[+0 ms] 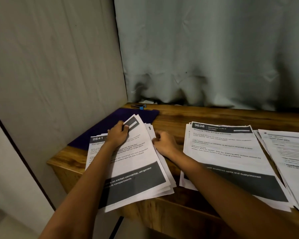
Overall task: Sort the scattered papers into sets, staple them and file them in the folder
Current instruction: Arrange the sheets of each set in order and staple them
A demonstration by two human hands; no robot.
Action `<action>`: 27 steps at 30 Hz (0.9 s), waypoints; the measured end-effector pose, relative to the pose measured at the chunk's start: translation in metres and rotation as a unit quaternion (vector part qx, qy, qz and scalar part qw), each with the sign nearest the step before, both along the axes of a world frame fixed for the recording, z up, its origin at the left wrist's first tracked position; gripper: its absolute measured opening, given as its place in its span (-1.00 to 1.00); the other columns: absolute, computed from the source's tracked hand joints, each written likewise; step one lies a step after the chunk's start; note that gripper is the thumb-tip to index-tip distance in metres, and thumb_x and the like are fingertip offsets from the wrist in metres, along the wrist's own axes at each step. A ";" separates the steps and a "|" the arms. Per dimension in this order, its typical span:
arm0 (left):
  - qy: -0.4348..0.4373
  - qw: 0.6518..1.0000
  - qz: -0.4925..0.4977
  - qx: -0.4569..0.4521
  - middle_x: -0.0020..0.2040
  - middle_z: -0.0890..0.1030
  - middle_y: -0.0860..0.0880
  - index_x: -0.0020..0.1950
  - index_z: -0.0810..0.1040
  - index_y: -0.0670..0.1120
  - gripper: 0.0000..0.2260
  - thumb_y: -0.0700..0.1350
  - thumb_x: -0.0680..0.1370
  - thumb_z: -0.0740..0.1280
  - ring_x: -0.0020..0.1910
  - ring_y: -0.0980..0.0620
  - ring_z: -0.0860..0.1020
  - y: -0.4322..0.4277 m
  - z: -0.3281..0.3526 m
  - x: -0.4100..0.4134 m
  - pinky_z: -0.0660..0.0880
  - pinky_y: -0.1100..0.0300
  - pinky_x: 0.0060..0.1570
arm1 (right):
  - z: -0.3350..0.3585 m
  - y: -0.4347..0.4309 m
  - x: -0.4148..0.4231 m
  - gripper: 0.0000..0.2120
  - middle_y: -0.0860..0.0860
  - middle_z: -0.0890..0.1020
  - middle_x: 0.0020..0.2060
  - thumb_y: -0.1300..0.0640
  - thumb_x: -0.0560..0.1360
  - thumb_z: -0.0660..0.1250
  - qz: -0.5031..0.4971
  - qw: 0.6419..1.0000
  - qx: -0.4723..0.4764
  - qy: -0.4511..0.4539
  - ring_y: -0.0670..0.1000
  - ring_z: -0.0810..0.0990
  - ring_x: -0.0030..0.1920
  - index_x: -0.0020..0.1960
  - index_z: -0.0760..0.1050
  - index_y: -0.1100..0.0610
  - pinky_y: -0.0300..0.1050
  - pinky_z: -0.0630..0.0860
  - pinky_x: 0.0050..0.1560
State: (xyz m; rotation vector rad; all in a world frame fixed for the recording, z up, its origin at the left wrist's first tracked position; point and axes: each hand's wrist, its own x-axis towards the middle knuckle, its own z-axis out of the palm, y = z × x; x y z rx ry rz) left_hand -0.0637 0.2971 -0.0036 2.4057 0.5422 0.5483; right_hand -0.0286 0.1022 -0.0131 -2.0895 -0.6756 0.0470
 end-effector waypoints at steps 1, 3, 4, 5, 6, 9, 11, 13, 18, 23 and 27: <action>0.016 1.000 -0.003 0.005 0.25 0.53 -0.18 0.24 0.40 -0.18 -0.71 -0.01 0.67 0.09 0.25 -0.21 0.47 0.000 0.001 0.002 0.19 -0.20 0.39 | 0.001 -0.001 -0.001 -0.69 0.06 0.57 0.24 0.23 0.57 0.26 0.005 1.000 0.011 0.009 0.08 0.54 0.23 0.31 0.47 0.16 -0.19 0.44 0.10; 0.034 0.999 -0.009 0.004 0.28 0.51 -0.17 0.26 0.36 -0.19 -0.69 0.01 0.67 0.08 0.29 -0.21 0.43 0.000 0.002 0.004 0.10 -0.22 0.43 | 0.002 -0.002 -0.002 -0.67 0.05 0.57 0.24 0.25 0.56 0.28 0.012 0.999 0.029 0.027 0.07 0.55 0.23 0.32 0.45 0.16 -0.23 0.43 0.07; 0.039 0.999 -0.014 0.005 0.28 0.50 -0.16 0.27 0.35 -0.18 -0.68 0.02 0.67 0.07 0.31 -0.20 0.42 -0.001 0.002 0.004 0.05 -0.21 0.44 | 0.001 -0.002 -0.001 -0.66 0.05 0.56 0.24 0.25 0.56 0.29 0.013 0.999 0.039 0.036 0.06 0.55 0.23 0.33 0.45 0.16 -0.22 0.44 0.08; 0.041 0.999 -0.018 0.010 0.29 0.50 -0.14 0.28 0.34 -0.17 -0.68 0.02 0.67 0.07 0.32 -0.19 0.42 -0.001 0.002 0.005 0.00 -0.21 0.46 | 0.001 -0.002 -0.001 -0.65 0.05 0.57 0.24 0.26 0.55 0.30 0.011 0.998 0.049 0.045 0.06 0.55 0.23 0.33 0.45 0.16 -0.21 0.45 0.09; 0.040 0.999 -0.024 0.012 0.29 0.50 -0.14 0.31 0.33 -0.16 -0.67 0.03 0.67 0.07 0.33 -0.18 0.41 -0.001 0.001 0.004 -0.03 -0.21 0.46 | 0.001 -0.002 0.000 -0.64 0.05 0.57 0.24 0.26 0.54 0.31 0.009 0.997 0.059 0.056 0.05 0.55 0.23 0.33 0.45 0.16 -0.20 0.46 0.09; 0.025 0.999 -0.038 0.006 0.28 0.53 -0.12 0.36 0.35 -0.11 -0.66 0.04 0.66 0.10 0.32 -0.14 0.42 0.001 -0.002 0.006 -0.04 -0.22 0.47 | 0.001 -0.002 0.002 -0.67 0.04 0.58 0.22 0.25 0.54 0.32 0.009 0.994 0.074 0.078 0.04 0.56 0.20 0.31 0.47 0.15 -0.21 0.47 0.04; 0.017 0.999 -0.044 -0.002 0.27 0.54 -0.10 0.36 0.38 -0.07 -0.65 0.06 0.65 0.13 0.32 -0.13 0.43 0.003 -0.005 0.007 0.06 -0.25 0.45 | 0.002 -0.002 0.003 -0.67 0.04 0.58 0.22 0.25 0.55 0.31 0.012 0.993 0.081 0.090 0.03 0.56 0.21 0.31 0.47 0.15 -0.23 0.46 0.02; 0.016 0.999 -0.048 -0.003 0.29 0.52 -0.10 0.36 0.41 -0.05 -0.64 0.08 0.64 0.13 0.32 -0.12 0.43 0.005 -0.006 0.007 0.13 -0.27 0.42 | 0.003 -0.001 0.003 -0.62 0.04 0.56 0.25 0.26 0.55 0.30 0.007 0.992 0.085 0.095 0.02 0.54 0.23 0.36 0.44 0.14 -0.23 0.46 0.03; 0.019 0.999 -0.042 -0.009 0.36 0.43 -0.14 0.38 0.43 -0.03 -0.62 0.11 0.64 0.10 0.37 -0.14 0.37 0.002 -0.008 0.004 0.12 -0.26 0.42 | 0.003 -0.003 0.000 -0.58 0.00 0.50 0.32 0.22 0.54 0.32 0.000 0.996 0.079 0.049 0.00 0.51 0.26 0.39 0.42 0.11 -0.28 0.45 0.00; 0.005 0.997 -0.028 -0.065 0.40 0.37 -0.12 0.40 0.42 0.03 -0.58 0.17 0.65 0.01 0.43 -0.15 0.28 -0.006 0.000 -0.002 0.03 -0.24 0.46 | 0.003 -0.002 0.000 -0.70 0.00 0.60 0.17 0.16 0.53 0.35 0.030 0.988 0.127 0.077 -0.05 0.56 0.12 0.25 0.54 0.17 -0.25 0.52 0.02; -0.014 0.992 -0.018 -0.125 0.43 0.35 -0.10 0.40 0.41 0.05 -0.50 0.26 0.62 -0.04 0.44 -0.15 0.28 -0.008 0.004 -0.004 0.10 -0.21 0.45 | 0.008 -0.003 -0.005 -0.75 -0.03 0.64 0.04 0.06 0.62 0.18 0.087 0.976 0.172 0.104 -0.08 0.59 0.06 0.15 0.59 0.09 -0.24 0.49 0.03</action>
